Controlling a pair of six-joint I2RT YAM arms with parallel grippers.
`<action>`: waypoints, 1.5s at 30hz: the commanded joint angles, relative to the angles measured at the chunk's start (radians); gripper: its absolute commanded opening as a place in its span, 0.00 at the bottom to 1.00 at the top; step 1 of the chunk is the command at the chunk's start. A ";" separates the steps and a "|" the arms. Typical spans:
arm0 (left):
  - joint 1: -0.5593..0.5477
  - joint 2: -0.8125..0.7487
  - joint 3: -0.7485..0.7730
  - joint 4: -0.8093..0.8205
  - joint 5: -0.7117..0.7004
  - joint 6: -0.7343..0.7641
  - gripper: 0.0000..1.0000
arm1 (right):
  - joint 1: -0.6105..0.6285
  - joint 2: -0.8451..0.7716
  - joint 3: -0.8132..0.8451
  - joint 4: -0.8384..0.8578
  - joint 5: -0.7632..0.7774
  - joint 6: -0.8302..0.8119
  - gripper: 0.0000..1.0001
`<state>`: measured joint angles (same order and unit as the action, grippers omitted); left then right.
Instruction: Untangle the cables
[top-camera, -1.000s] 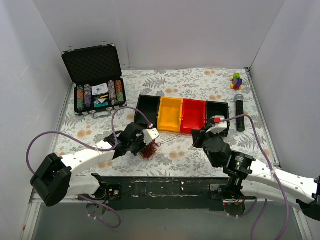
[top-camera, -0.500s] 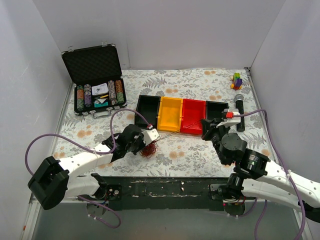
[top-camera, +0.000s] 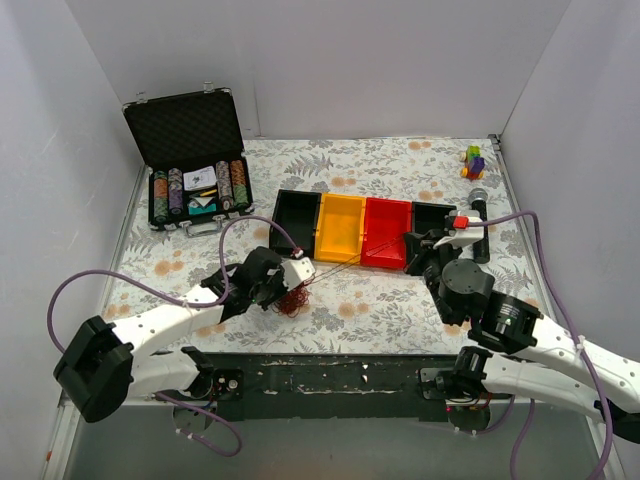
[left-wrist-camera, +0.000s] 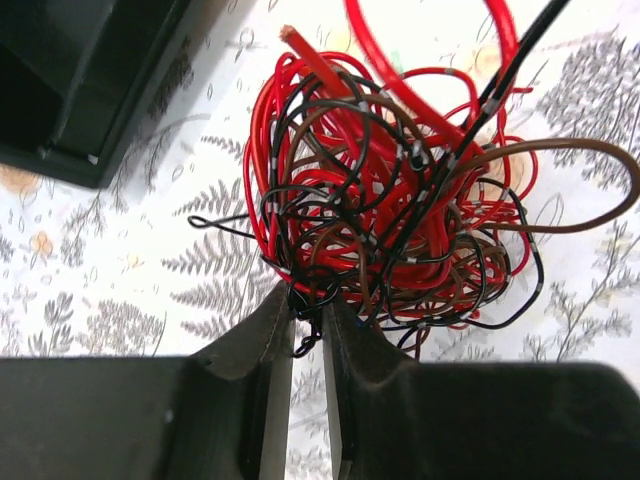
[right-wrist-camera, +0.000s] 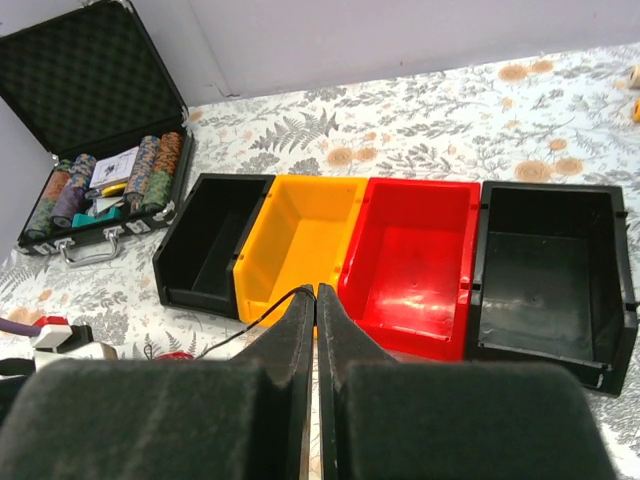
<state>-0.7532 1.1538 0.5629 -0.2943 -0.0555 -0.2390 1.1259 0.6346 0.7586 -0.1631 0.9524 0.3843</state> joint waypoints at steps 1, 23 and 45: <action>0.025 -0.083 0.054 -0.311 -0.064 0.026 0.16 | -0.015 -0.001 0.061 0.052 0.062 0.088 0.01; 0.028 -0.370 0.206 -0.488 0.289 0.098 0.98 | -0.018 0.139 0.021 0.082 -0.082 0.177 0.01; -0.098 -0.057 0.071 0.179 0.464 -0.054 0.38 | -0.017 0.093 0.051 0.111 -0.155 0.142 0.01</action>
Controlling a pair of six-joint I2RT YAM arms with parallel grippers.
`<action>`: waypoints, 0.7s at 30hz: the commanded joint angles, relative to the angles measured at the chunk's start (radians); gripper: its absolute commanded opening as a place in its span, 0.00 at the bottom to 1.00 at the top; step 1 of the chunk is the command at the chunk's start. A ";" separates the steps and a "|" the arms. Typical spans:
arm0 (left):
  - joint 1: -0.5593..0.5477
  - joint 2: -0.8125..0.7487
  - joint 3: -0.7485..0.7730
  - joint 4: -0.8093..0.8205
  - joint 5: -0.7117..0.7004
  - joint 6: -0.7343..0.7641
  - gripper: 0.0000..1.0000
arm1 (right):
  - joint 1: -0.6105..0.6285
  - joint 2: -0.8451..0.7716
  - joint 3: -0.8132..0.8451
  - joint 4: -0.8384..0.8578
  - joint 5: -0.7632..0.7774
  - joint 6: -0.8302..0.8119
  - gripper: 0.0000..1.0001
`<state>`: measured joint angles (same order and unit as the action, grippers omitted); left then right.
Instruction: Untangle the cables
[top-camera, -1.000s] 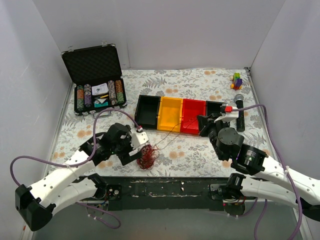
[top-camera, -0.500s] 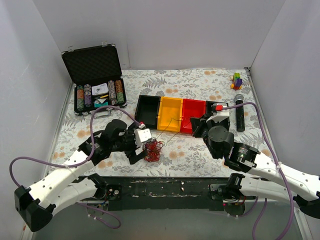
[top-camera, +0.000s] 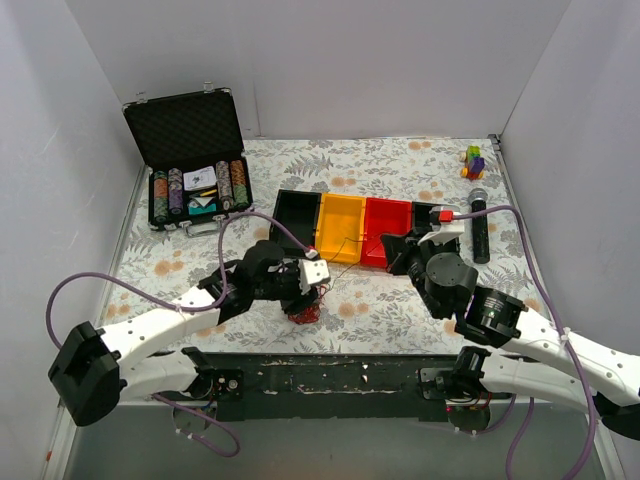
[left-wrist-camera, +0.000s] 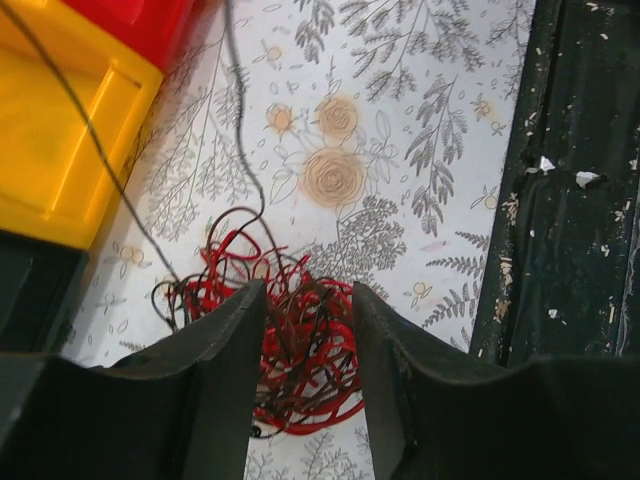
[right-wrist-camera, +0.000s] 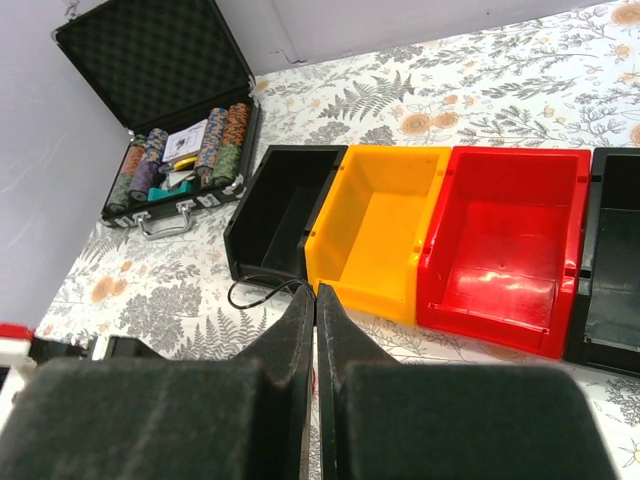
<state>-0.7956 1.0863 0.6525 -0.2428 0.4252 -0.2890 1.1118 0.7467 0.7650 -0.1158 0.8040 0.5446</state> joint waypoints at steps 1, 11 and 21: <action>-0.071 0.017 -0.022 0.131 -0.016 0.005 0.37 | -0.004 -0.020 0.048 0.064 -0.012 -0.020 0.01; -0.122 0.106 -0.105 0.227 -0.091 0.180 0.44 | -0.004 -0.046 0.085 0.048 -0.052 -0.020 0.01; -0.122 0.103 -0.211 0.372 -0.226 0.180 0.36 | -0.004 -0.058 0.132 0.027 -0.081 -0.040 0.01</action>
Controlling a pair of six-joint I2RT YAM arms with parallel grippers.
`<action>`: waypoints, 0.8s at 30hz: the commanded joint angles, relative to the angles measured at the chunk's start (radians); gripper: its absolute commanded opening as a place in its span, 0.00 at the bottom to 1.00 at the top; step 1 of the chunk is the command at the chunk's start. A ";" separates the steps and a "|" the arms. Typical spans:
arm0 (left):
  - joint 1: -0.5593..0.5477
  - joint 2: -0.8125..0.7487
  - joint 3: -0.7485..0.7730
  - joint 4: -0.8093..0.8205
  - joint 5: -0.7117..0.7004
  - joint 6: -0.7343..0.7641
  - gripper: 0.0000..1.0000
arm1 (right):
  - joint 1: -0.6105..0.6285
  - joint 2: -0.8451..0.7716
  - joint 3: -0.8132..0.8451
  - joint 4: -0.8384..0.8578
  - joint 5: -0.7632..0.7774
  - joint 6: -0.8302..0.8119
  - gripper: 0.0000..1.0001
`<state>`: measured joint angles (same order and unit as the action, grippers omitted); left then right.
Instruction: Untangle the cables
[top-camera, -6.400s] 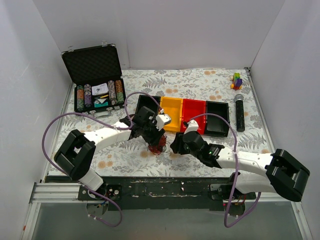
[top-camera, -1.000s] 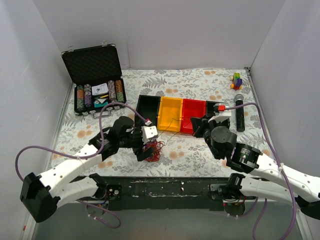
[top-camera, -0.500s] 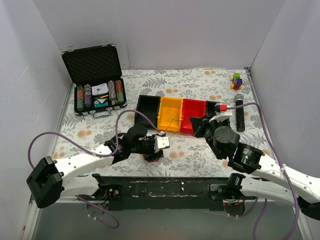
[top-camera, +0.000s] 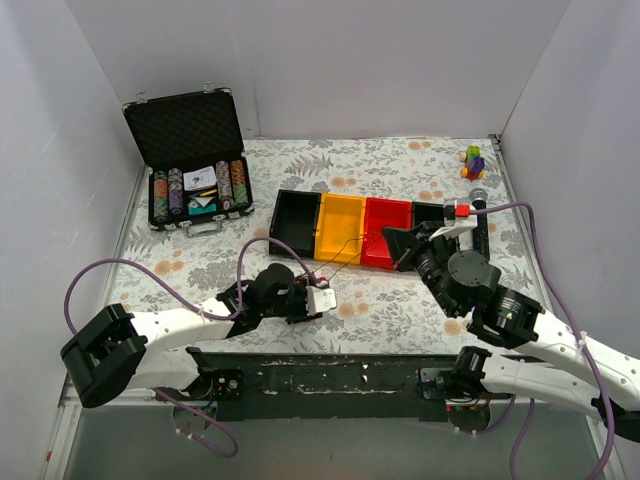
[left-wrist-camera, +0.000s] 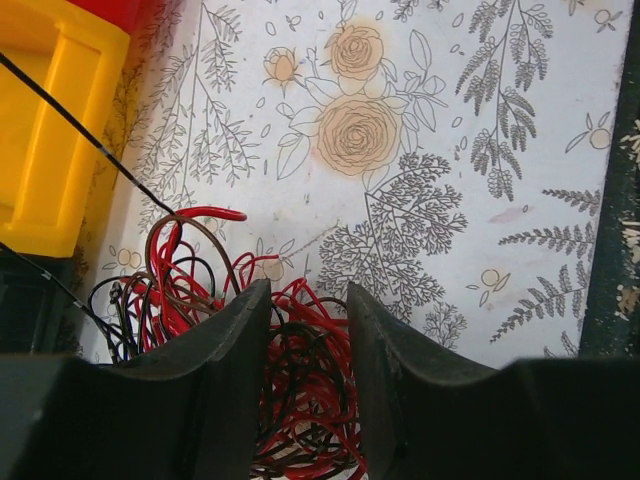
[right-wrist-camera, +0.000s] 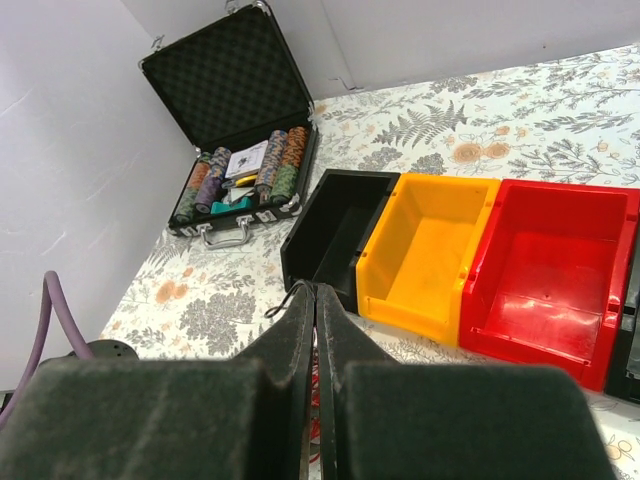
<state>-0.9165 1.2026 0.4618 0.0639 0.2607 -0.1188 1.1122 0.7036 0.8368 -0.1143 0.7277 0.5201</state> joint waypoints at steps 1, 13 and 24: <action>-0.001 -0.015 -0.026 0.065 -0.063 0.008 0.36 | -0.005 -0.019 0.067 0.024 -0.004 -0.020 0.01; 0.014 -0.138 -0.110 -0.144 -0.078 -0.012 0.00 | -0.005 -0.016 0.223 -0.011 0.102 -0.166 0.01; 0.056 -0.253 -0.009 -0.297 -0.008 -0.108 0.00 | -0.005 0.016 0.260 -0.044 0.041 -0.132 0.01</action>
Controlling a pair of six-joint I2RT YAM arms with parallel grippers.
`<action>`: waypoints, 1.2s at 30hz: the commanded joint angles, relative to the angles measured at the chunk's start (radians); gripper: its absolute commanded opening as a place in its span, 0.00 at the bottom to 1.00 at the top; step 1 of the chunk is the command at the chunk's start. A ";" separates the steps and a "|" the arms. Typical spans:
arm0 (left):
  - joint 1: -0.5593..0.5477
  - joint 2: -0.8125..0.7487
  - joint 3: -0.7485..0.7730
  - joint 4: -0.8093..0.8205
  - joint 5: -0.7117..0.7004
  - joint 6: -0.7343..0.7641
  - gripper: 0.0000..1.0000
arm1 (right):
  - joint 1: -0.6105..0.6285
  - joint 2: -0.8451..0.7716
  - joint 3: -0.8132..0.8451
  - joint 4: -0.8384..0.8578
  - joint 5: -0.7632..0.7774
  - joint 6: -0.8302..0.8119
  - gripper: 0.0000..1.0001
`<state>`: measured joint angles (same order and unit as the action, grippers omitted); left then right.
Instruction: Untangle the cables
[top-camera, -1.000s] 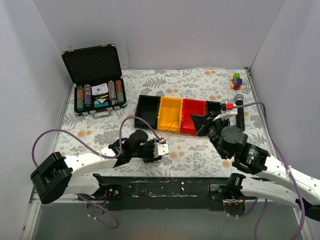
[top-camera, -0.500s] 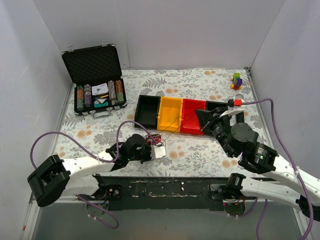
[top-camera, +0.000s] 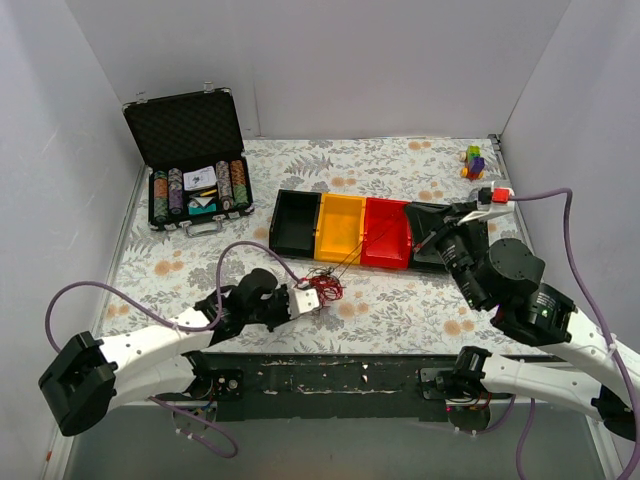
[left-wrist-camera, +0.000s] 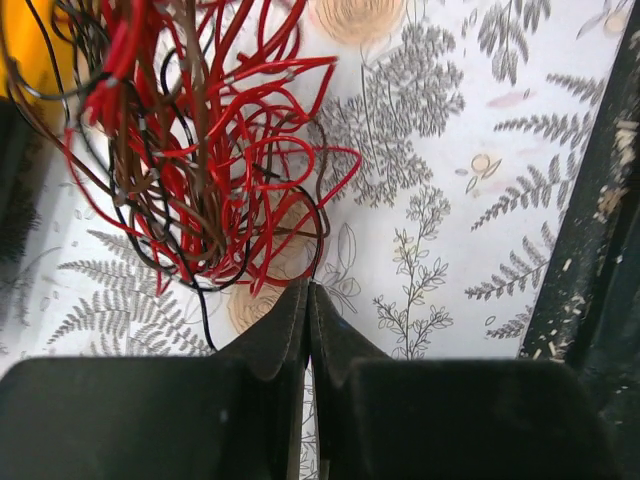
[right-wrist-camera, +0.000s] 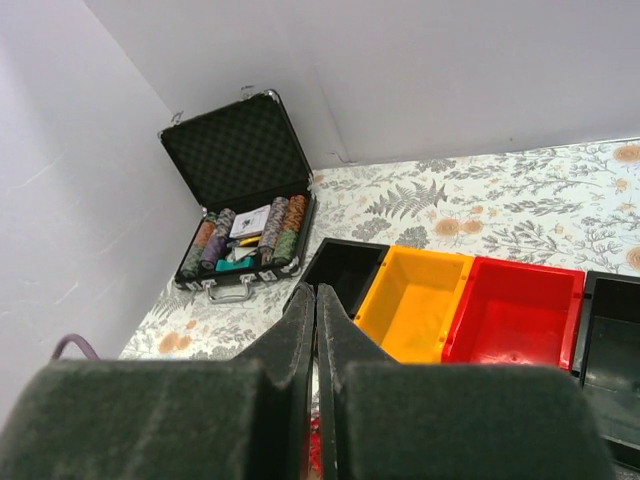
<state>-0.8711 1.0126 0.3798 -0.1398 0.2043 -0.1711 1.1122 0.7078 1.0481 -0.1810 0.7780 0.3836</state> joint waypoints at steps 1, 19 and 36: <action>0.011 -0.075 0.065 -0.104 0.055 -0.054 0.00 | -0.005 0.010 0.052 0.029 -0.009 0.000 0.01; 0.011 -0.092 0.294 -0.101 0.020 -0.300 0.94 | -0.005 0.122 0.095 -0.008 -0.219 0.066 0.01; -0.072 0.211 0.180 0.457 0.106 -0.119 0.98 | -0.005 0.105 0.060 -0.032 -0.238 0.126 0.01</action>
<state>-0.9119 1.1217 0.5133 0.1028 0.3485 -0.2974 1.1118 0.8581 1.1141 -0.2379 0.5163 0.4915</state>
